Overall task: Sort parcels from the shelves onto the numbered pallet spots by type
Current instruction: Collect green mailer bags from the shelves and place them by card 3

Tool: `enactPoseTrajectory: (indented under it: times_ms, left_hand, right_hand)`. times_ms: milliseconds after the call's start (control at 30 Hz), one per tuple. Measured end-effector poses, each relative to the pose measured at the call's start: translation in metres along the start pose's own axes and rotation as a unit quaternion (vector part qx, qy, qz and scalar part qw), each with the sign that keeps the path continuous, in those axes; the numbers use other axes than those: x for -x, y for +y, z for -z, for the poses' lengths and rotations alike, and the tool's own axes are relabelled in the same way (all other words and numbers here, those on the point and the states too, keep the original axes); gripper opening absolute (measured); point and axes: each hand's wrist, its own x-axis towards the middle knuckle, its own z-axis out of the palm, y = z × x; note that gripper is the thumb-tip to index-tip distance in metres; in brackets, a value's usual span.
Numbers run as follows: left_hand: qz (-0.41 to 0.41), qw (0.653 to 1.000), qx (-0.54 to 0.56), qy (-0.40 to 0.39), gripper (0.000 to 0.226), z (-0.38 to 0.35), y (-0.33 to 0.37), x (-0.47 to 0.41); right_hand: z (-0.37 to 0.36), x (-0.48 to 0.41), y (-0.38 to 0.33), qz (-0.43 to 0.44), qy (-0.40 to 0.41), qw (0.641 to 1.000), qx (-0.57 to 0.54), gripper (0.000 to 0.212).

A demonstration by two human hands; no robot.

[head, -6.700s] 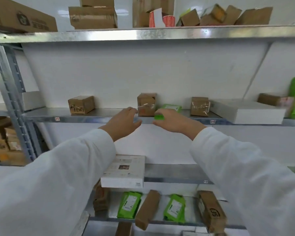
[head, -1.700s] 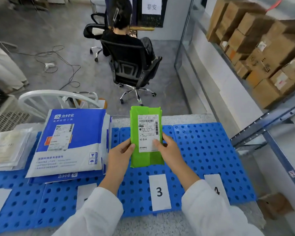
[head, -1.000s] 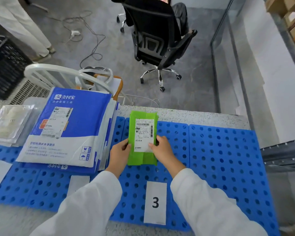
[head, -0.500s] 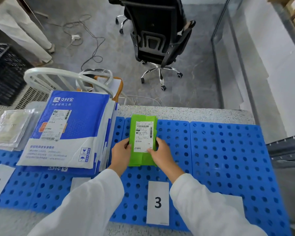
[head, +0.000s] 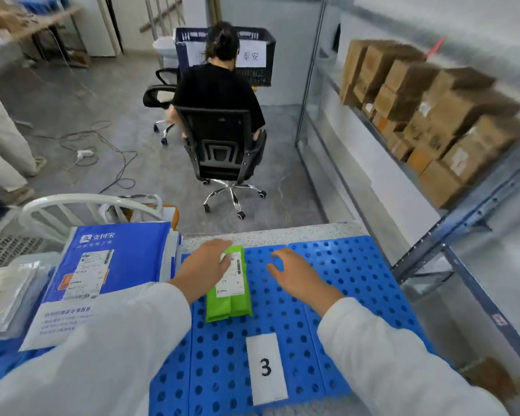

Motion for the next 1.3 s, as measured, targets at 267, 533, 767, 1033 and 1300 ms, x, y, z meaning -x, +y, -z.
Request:
enactPoseTrajectory:
  times_ms: [267, 533, 767, 1033, 1300]
  left_hand:
    - [-0.173, 0.978, -0.116, 0.015, 0.047, 0.078, 0.040, 0.017]
    - [-0.310, 0.940, -0.143, -0.009, 0.050, 0.094, 0.113, 0.056]
    - [-0.446, 0.886, -0.129, 0.005, 0.055, 0.094, 0.226, 0.108]
    - [-0.578, 0.808, -0.112, 0.010, 0.055, 0.062, 0.377, 0.233]
    - [-0.685, 0.725, -0.068, -0.014, 0.053, 0.003, 0.495, 0.408]
  right_hand:
    - [0.059, 0.076, -0.066, 0.006, 0.116, 0.987, 0.110, 0.049]
    - [0.099, 0.181, -0.077, -0.083, 0.206, 0.965, 0.137, 0.053]
    - [0.135, 0.309, -0.056, -0.202, 0.281, 0.929, 0.133, 0.047]
    - [0.153, 0.486, -0.030, -0.300, 0.389, 0.861, 0.134, 0.055]
    - [0.143, 0.709, -0.004, -0.410, 0.458, 0.776, 0.145, 0.053]
